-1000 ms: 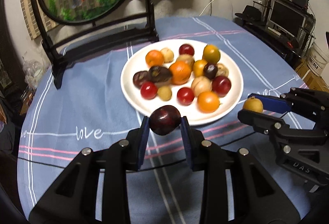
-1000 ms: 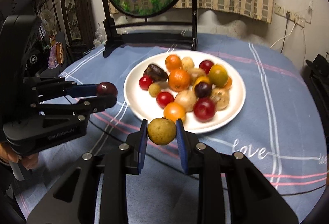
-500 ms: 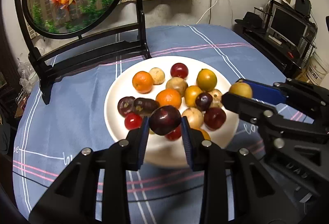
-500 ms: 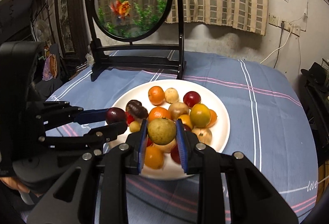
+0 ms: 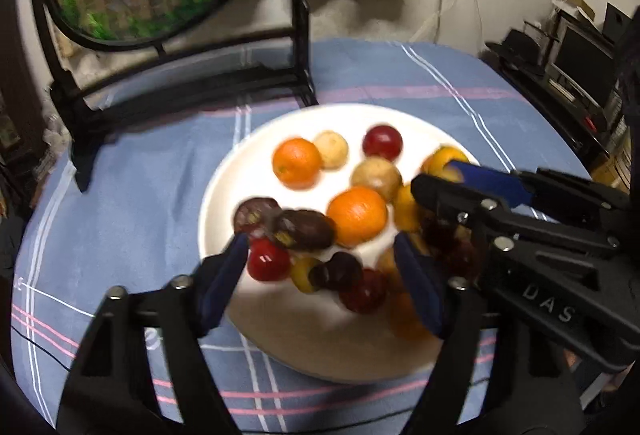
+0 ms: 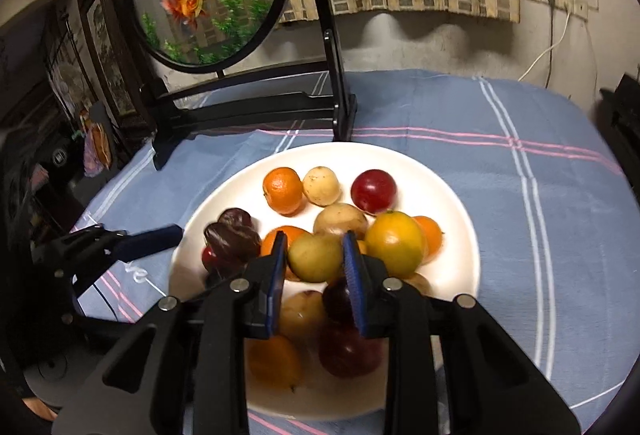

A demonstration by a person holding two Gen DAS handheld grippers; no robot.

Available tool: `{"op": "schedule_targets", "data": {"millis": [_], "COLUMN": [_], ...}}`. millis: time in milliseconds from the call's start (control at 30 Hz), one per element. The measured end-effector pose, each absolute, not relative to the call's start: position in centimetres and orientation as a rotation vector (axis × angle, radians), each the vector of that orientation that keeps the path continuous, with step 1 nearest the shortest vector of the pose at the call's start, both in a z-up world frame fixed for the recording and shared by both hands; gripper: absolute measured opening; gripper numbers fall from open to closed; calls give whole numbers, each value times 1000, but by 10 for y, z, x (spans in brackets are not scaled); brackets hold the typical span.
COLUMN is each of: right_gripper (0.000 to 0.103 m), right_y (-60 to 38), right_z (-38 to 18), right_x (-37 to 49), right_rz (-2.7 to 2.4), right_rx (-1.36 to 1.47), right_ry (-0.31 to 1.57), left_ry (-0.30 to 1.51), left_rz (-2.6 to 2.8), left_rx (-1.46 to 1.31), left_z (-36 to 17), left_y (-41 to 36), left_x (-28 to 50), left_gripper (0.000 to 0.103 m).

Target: Organize fruits

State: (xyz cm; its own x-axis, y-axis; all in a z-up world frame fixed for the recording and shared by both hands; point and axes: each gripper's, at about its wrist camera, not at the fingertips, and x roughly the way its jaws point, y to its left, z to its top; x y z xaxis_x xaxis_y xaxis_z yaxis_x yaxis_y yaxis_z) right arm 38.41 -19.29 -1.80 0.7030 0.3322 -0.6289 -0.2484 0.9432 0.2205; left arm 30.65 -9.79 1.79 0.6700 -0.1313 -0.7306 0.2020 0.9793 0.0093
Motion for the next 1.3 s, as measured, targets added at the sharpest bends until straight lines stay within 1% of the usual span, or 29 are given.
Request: {"op": "schedule_targets", "data": {"millis": [133,200,267,433,533,733,933,967,1000,1033,1300], "right_gripper": [30,30,30,30,30,30,31,33,49,63,63], "right_y": [-191,-194,-198,-205,-207,-209,-213,-212,-212,-212,-210], "right_z": [-15,-12,-9,-7,-8,-10,-10,-10,-11,-12,-27], "right_x": [378,371,364,336,316,275,244,240,235,226,200], "right_rz": [318,301,288,235,211,172,152,146,136,115,101], "right_rx": [116,112,110,65,39,7,21,21,20,22,34], "right_ry": [712,699,691,691,691,682,694,701,707,700,737], "left_ry": [822,830,839,861,862,802,811,814,818,825,854], "left_rz": [-197,-195,-193,-179,-192,-188,-183,-181,-179,-175,-110], "left_rx": [101,99,100,145,152,127,85,83,79,77,53], "left_z": [21,22,24,22,20,23,27,28,28,28,21], "left_y": [-97,-95,-93,-95,-93,-85,-73,-71,-69,-67,-50], "left_x": [303,301,295,274,259,221,190,185,183,180,148], "left_gripper": [79,88,91,94,98,101,101,101,101,101,101]}}
